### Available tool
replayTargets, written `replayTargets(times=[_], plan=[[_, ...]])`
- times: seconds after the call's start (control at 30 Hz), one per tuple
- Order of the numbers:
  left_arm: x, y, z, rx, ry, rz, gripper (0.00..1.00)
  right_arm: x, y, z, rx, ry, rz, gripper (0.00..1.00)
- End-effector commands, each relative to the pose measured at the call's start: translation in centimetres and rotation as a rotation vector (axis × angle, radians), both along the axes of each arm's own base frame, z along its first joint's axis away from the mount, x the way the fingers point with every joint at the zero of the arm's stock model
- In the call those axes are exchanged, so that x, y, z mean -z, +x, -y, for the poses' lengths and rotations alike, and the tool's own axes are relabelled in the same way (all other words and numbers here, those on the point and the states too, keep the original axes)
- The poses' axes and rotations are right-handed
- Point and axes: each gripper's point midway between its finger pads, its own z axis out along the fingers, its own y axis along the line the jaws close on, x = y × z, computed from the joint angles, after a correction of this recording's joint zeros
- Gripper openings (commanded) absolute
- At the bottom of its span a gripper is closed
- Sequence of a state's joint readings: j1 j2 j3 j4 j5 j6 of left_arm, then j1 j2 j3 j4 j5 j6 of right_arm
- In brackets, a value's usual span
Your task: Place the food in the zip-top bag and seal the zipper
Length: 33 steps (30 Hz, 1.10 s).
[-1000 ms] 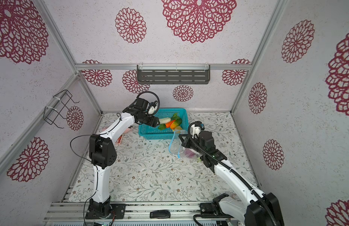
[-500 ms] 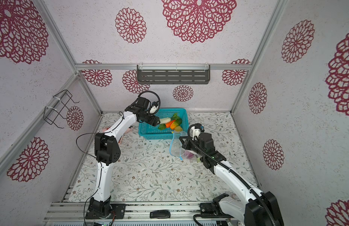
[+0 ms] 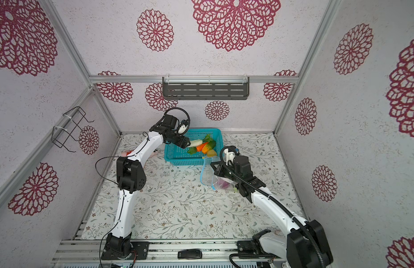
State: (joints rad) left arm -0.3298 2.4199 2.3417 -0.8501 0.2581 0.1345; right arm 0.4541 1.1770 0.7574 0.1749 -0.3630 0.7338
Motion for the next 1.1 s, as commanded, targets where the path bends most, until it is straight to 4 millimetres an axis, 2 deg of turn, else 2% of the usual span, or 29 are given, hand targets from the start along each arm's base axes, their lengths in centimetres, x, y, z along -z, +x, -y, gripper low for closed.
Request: replayTargets(times=[0.0, 0.73, 1.07], plan=[[-0.3, 0.9, 0.1, 0.029, -0.013, 0.034, 0.77, -2.4, 0.6, -0.4, -0.019, 0.022, 0.068, 0.0], [1.6, 3.3, -0.6, 0.031, -0.039, 0.055, 0.77, -1.2, 1.6, -0.7, -0.015, -0.001, 0.04, 0.0], [3.2, 4.0, 0.2, 0.008, -0.113, 0.021, 0.76, -0.5, 1.9, -1.0, -0.018, -0.003, 0.017, 0.0]])
